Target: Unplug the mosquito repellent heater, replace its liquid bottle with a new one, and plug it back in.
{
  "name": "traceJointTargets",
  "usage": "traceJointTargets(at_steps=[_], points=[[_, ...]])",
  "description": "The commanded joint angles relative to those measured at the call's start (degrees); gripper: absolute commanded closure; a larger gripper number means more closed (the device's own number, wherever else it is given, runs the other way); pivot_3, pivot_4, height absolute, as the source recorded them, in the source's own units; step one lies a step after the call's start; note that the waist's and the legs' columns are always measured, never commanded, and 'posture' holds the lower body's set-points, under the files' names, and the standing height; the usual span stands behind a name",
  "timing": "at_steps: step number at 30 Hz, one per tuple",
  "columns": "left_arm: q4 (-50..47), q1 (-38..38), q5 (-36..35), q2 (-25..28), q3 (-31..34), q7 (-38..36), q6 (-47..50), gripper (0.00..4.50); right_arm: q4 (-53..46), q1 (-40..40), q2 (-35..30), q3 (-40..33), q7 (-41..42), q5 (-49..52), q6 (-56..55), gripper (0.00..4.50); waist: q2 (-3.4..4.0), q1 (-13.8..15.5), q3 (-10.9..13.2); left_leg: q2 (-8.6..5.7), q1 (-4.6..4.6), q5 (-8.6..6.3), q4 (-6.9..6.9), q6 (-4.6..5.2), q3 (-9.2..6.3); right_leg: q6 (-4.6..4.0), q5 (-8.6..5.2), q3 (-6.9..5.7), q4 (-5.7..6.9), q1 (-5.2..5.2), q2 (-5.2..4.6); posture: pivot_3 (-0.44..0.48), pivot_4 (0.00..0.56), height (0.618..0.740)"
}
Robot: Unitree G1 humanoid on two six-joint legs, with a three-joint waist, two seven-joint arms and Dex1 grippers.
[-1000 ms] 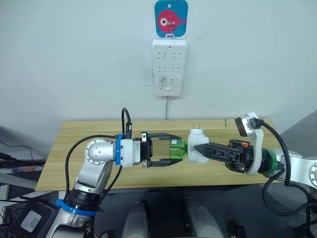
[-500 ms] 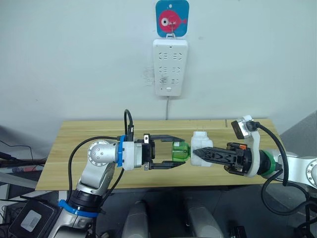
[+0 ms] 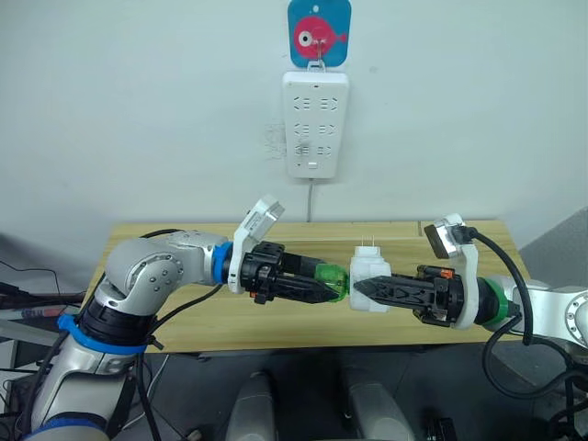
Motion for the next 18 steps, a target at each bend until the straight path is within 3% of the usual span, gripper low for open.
traceJointTargets(at_steps=[1, 3, 7, 10, 15, 18], points=[[-1.2, 4.8, 16.3, 0.2, -0.1, -3.1, -22.5, 0.66, -1.6, 0.0, -0.3, -2.0, 1.3, 2.1, -0.6, 1.47, 0.00, 0.1, 0.0, -0.01, 0.02, 0.00, 0.00, 0.00, 0.04, -0.01, 0.00, 0.04, 0.00, 0.00, -0.01, -0.037, 0.230, 0.740], [0.4, 8.7, 24.2, -2.9, 1.0, -5.3, -41.0, 0.04, -1.5, 0.2, -0.3, -2.1, 1.2, 2.1, -0.8, 1.47, 0.01, 0.2, 0.0, 0.00, 0.04, 0.00, 0.01, 0.00, 0.13, -0.02, 0.01, 0.11, -0.01, 0.00, -0.02, -0.038, 0.227, 0.740], [4.8, 11.3, 30.4, -9.2, 3.2, -6.9, -64.6, 0.00, -1.6, 0.6, -0.4, -2.2, 1.0, 2.1, -1.0, 1.47, 0.01, 1.3, 0.0, 0.08, 0.01, 0.00, 0.04, 0.00, 0.24, -0.02, 0.02, 0.18, -0.02, 0.00, -0.21, -0.035, 0.223, 0.740], [6.3, 11.4, 31.2, -11.6, 2.8, -8.2, -72.4, 0.00, -1.6, 0.3, -0.3, -1.8, 0.7, 2.1, -1.1, 1.47, 0.01, 1.8, 0.0, 0.07, -0.01, 0.00, 0.08, 0.00, 0.27, 0.05, 0.06, 0.22, -0.04, 0.00, -0.25, -0.036, 0.224, 0.740], [7.5, 10.6, 31.5, -12.7, 0.8, -9.1, -76.0, 0.00, -1.6, -0.2, 0.0, -1.6, 0.2, 2.1, -1.4, 1.47, 0.01, 2.0, 0.0, 0.06, -0.01, 0.00, 0.07, 0.00, 0.28, 0.07, 0.07, 0.22, -0.04, 0.01, -0.22, -0.038, 0.221, 0.740], [8.3, 9.9, 31.5, -13.4, -0.2, -9.1, -76.6, 0.58, -1.7, -0.5, 0.3, -1.4, -0.1, 2.1, -1.6, 1.47, 0.01, 2.0, 0.0, 0.04, -0.01, 0.00, 0.08, 0.00, 0.24, 0.07, 0.07, 0.17, -0.02, 0.01, -0.14, -0.039, 0.222, 0.740]])
